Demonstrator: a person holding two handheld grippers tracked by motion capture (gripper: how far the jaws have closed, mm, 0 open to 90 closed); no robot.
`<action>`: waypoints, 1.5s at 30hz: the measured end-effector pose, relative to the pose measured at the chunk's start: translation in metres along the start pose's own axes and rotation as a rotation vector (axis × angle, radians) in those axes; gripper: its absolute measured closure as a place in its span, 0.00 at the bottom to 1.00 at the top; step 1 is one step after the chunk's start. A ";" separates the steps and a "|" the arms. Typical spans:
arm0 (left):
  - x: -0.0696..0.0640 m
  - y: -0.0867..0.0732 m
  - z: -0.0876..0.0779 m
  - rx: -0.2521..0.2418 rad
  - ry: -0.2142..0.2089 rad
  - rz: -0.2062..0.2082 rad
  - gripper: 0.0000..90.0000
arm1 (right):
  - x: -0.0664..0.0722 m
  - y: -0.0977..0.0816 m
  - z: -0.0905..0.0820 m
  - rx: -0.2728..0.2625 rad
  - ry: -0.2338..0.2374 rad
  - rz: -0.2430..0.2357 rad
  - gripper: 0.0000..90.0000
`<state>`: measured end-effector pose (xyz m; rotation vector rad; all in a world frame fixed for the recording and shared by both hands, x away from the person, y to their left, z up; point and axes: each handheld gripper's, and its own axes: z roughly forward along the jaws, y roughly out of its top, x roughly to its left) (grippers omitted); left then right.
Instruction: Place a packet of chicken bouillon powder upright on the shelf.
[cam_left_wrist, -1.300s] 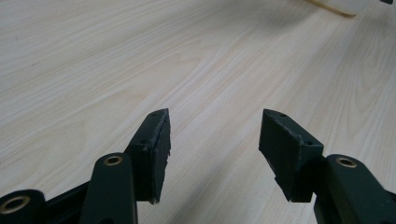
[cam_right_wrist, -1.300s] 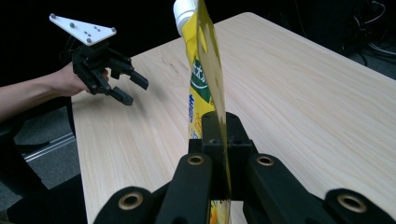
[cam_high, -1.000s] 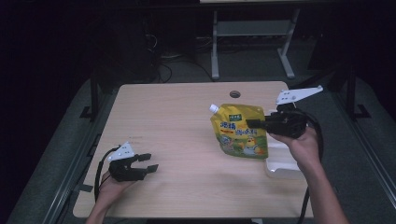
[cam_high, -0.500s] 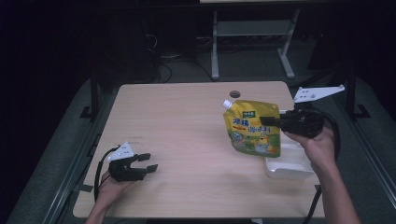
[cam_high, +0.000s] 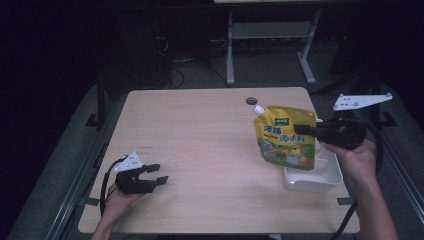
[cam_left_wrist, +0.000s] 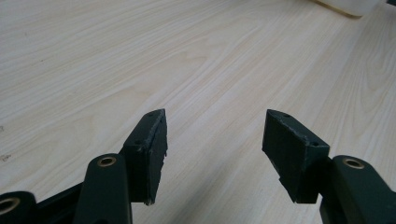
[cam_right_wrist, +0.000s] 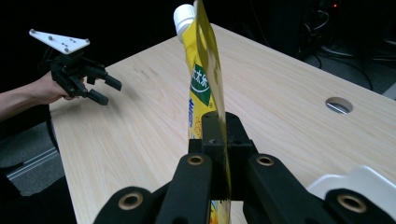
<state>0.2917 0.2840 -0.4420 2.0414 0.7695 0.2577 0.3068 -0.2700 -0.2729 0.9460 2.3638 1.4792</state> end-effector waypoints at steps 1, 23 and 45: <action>0.000 0.000 0.000 0.000 0.000 -0.002 0.44 | -0.002 -0.002 -0.004 -0.005 -0.006 0.007 1.00; 0.001 -0.001 0.001 0.005 0.005 -0.011 0.43 | -0.023 -0.037 -0.048 -0.007 -0.112 0.072 1.00; 0.001 -0.002 0.001 0.003 0.010 -0.016 0.43 | -0.038 -0.061 -0.030 0.003 -0.127 0.128 1.00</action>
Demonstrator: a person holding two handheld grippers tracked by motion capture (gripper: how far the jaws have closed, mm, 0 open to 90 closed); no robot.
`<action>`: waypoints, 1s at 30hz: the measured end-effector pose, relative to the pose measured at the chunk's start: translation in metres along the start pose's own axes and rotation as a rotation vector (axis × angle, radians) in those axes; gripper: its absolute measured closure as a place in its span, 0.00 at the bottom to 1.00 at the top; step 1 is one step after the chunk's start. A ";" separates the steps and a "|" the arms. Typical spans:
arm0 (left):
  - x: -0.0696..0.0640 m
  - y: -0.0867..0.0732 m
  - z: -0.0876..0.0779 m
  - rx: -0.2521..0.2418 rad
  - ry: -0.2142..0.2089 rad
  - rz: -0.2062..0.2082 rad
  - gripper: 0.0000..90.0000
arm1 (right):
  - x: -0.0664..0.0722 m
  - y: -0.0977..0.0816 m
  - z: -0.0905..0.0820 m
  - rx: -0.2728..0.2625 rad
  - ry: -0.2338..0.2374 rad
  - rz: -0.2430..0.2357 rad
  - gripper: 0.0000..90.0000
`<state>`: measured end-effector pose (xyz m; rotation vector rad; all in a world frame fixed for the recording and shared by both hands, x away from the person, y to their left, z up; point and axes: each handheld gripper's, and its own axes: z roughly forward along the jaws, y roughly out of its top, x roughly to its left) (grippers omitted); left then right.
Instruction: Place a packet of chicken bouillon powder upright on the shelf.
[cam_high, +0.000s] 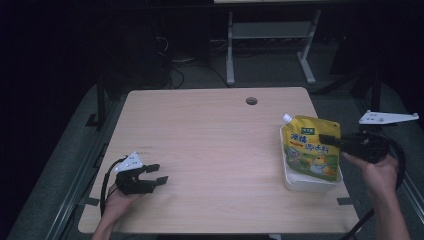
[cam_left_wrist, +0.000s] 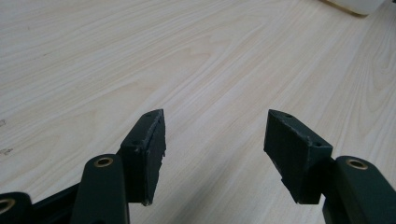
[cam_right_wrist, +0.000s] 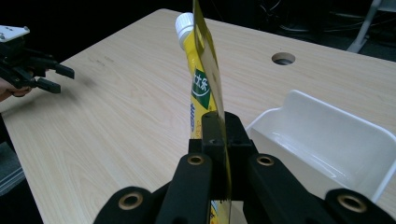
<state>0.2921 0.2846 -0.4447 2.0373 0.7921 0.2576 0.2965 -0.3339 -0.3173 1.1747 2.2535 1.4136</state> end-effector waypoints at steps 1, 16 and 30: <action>0.000 0.000 0.000 0.000 0.000 0.000 0.43 | 0.000 0.000 0.000 0.000 0.000 0.000 1.00; 0.000 0.000 0.000 0.004 0.002 -0.001 0.41 | -0.006 -0.012 0.013 0.008 -0.003 0.034 1.00; 0.000 0.000 0.001 0.006 0.024 -0.003 0.34 | -0.012 -0.024 0.010 -0.002 -0.014 0.063 0.99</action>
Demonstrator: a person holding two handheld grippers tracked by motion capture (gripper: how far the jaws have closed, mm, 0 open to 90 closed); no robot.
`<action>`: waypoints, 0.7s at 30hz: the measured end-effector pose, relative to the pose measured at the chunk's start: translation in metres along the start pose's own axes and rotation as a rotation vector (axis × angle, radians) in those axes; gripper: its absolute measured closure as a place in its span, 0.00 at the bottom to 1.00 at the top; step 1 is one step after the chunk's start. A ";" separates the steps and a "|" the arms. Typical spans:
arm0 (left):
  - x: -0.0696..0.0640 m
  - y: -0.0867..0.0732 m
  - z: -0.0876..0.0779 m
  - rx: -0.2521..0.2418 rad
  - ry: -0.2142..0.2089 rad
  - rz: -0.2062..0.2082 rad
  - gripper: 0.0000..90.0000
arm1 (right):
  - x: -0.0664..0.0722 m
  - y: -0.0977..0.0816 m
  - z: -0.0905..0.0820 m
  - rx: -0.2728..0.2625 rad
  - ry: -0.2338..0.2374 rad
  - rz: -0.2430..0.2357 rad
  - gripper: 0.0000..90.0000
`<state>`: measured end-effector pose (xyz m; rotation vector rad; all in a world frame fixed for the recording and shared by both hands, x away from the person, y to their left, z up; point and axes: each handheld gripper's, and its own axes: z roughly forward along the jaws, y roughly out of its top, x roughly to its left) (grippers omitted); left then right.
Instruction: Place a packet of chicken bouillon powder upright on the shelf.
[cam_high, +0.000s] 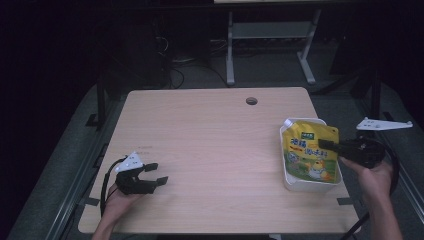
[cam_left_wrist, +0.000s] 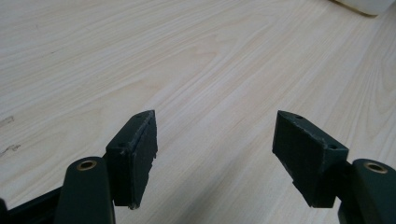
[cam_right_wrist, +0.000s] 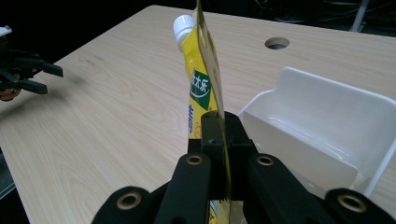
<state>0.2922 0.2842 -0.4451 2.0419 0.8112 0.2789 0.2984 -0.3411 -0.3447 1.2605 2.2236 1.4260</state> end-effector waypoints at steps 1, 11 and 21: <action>0.000 0.000 0.000 0.000 0.000 0.000 0.33 | 0.000 0.000 0.000 0.000 0.000 0.000 0.99; 0.000 0.000 0.000 -0.001 0.003 -0.004 0.33 | -0.006 -0.011 -0.008 0.018 -0.019 0.019 0.99; -0.001 0.000 0.002 0.003 0.001 -0.004 0.33 | -0.015 -0.026 -0.014 0.027 -0.024 0.048 0.99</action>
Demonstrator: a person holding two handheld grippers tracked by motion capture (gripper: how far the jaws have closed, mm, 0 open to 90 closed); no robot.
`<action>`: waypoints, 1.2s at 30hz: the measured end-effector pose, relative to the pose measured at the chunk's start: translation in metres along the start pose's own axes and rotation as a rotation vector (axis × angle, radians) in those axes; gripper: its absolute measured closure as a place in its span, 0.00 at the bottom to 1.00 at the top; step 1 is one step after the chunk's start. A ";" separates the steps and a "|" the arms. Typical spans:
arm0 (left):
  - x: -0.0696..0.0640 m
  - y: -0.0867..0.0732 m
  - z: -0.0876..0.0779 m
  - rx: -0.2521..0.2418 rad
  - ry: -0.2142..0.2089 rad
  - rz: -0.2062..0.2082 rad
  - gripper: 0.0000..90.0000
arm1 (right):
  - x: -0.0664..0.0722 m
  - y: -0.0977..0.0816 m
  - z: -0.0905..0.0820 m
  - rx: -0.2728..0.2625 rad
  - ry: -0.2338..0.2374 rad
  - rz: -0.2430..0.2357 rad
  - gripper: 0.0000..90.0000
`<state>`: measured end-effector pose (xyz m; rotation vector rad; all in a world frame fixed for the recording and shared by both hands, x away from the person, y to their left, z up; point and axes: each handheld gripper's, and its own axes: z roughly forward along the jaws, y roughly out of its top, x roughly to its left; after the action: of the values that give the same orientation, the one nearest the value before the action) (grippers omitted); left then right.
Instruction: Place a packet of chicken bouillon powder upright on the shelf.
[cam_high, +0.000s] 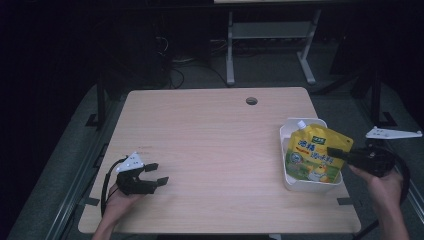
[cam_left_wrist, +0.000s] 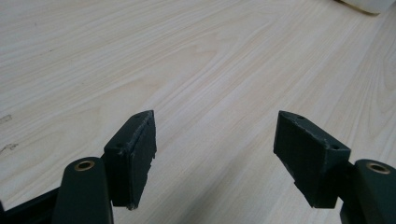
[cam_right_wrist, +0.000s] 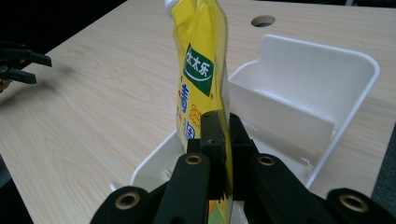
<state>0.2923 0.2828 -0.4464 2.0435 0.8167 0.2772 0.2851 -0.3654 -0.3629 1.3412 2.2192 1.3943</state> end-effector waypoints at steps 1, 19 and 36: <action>0.000 0.000 0.000 0.001 0.000 0.000 0.33 | -0.001 -0.001 0.000 -0.001 -0.001 0.000 0.99; -0.001 0.000 0.001 0.008 -0.003 0.007 0.32 | -0.005 0.000 -0.010 -0.029 -0.017 0.030 0.80; -0.002 0.000 0.001 0.009 -0.009 0.006 0.32 | 0.025 0.051 -0.028 -0.088 -0.045 -0.075 0.71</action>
<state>0.2917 0.2807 -0.4467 2.0550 0.8077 0.2676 0.2851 -0.3564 -0.3000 1.2349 2.1307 1.4039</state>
